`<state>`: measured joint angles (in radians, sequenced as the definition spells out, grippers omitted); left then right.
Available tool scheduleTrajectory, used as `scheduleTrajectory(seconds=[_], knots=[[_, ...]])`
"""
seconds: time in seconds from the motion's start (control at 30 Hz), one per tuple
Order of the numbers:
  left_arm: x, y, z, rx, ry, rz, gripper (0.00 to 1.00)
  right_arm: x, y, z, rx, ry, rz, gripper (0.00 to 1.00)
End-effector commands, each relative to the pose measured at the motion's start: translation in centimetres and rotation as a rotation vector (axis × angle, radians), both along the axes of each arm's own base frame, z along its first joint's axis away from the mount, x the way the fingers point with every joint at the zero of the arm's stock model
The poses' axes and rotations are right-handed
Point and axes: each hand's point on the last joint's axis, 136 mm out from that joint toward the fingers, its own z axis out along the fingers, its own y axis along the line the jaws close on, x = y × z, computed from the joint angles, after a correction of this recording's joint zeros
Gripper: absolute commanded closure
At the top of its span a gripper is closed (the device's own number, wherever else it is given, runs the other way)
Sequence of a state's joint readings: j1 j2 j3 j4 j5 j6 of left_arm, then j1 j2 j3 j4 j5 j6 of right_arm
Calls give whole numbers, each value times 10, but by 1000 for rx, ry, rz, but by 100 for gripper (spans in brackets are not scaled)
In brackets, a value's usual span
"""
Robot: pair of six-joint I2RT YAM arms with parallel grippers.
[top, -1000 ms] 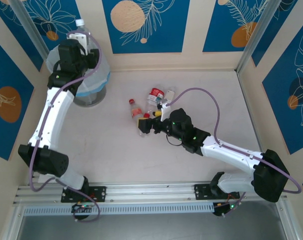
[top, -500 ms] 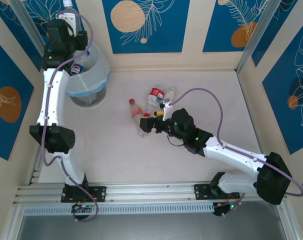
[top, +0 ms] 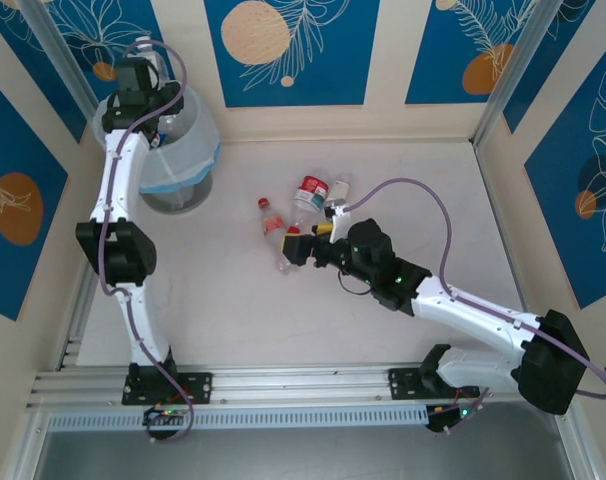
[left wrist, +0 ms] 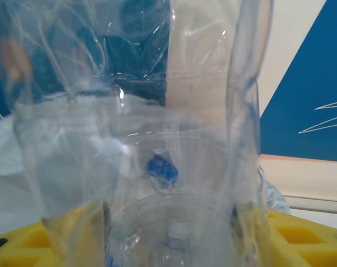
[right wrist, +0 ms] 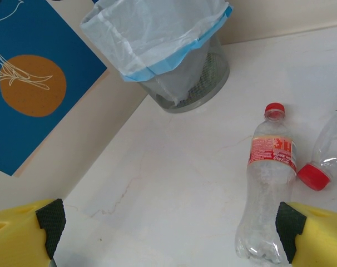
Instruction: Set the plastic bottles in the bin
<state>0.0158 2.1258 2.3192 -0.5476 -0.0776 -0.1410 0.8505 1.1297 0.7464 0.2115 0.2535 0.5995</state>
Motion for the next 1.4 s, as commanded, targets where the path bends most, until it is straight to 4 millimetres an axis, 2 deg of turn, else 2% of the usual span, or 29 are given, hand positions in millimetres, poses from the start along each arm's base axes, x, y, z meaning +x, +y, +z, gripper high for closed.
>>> scheduleTrajectory(seconds=[0.0, 0.13, 0.23, 0.3, 0.37, 0.47, 0.7, 0.83, 1.03, 1.13, 1.23, 1.37], knots=[[5, -3, -3, -95, 1, 4, 40, -2, -9, -2, 12, 11, -35, 1], [6, -7, -23, -87, 53, -16, 37, -2, -14, -4, 2, 7, -48, 1], [3, -3, -29, -54, 81, -7, 32, 0, -16, -4, -1, 2, -62, 1], [0, -3, -27, -36, 87, -16, 23, 1, -15, -6, -1, 1, -64, 1], [-2, -6, -23, -25, 83, -38, 10, 2, -14, -7, 0, 1, -63, 1], [-5, -13, -14, -15, 68, -91, 2, 4, -10, -8, -4, 8, -54, 1], [-14, -11, 8, -2, 32, -83, 1, 6, -1, -11, -9, 27, -33, 1], [-20, -20, 23, -25, 3, -126, 1, 8, -1, -14, -20, 39, -43, 0], [-37, -36, 56, -121, -52, -180, 1, 25, -24, -30, -38, 109, -162, 0], [-50, -51, 73, -185, -71, -228, 1, 31, -33, -43, -74, 199, -153, 1], [-67, -66, 86, -195, -95, -248, 1, 36, -36, -49, -132, 197, -145, 1], [-93, -92, 101, -195, -164, -283, 1, 54, -59, -65, -190, 274, -265, 0]])
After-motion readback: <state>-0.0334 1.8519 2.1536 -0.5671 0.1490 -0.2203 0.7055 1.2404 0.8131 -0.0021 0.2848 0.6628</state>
